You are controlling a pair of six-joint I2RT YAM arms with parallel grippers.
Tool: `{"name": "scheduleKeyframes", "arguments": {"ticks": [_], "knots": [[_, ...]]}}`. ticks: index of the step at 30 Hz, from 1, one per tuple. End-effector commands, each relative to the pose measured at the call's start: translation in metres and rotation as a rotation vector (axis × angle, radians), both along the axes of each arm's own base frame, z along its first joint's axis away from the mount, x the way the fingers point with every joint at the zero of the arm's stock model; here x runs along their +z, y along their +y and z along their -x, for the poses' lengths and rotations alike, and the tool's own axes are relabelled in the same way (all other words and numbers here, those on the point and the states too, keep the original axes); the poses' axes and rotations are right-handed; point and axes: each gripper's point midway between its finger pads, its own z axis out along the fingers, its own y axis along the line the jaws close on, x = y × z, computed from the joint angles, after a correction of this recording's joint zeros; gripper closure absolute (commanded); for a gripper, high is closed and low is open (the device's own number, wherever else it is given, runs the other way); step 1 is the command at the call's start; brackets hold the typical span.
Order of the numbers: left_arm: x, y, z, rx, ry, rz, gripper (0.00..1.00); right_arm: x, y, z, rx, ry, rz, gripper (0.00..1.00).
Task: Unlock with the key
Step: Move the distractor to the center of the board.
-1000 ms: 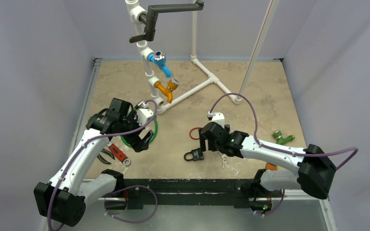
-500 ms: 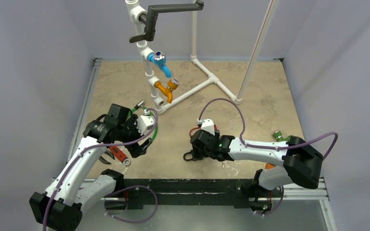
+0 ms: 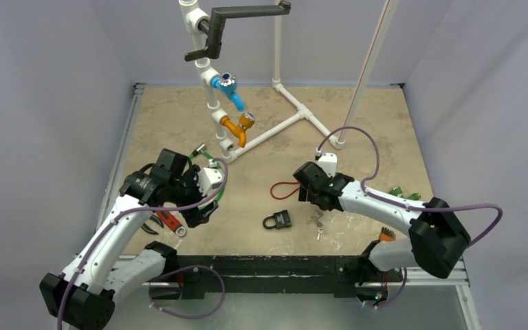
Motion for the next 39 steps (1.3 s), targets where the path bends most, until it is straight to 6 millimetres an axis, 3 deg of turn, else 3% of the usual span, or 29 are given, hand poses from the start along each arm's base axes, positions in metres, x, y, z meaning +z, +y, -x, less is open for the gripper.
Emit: {"name": "scheduleKeyframes", "arguments": {"ticks": [1,8,15,30,33,36,39], "knots": [[0.014,-0.010,-0.008,-0.004,-0.029,0.033,0.00,0.001,-0.013,-0.007,-0.074,-0.020,-0.013,0.28],[0.014,-0.016,-0.009,-0.010,-0.027,0.039,0.00,-0.025,-0.025,-0.003,-0.121,0.028,-0.004,0.29],[0.020,-0.020,-0.012,-0.020,-0.037,0.046,0.00,-0.034,-0.023,-0.003,-0.129,0.058,-0.024,0.33],[0.027,-0.019,-0.016,-0.036,-0.063,0.022,0.01,-0.055,0.002,0.001,-0.069,0.130,-0.108,0.51],[0.028,-0.019,-0.019,-0.029,-0.072,0.020,0.01,-0.060,0.017,0.003,-0.032,0.152,-0.165,0.55],[0.031,-0.017,-0.036,0.040,-0.128,0.014,0.02,-0.053,0.024,0.000,-0.006,0.134,-0.176,0.52],[0.040,-0.013,-0.063,0.156,-0.203,0.000,0.02,-0.024,0.030,-0.011,0.016,0.069,-0.207,0.49]]}}
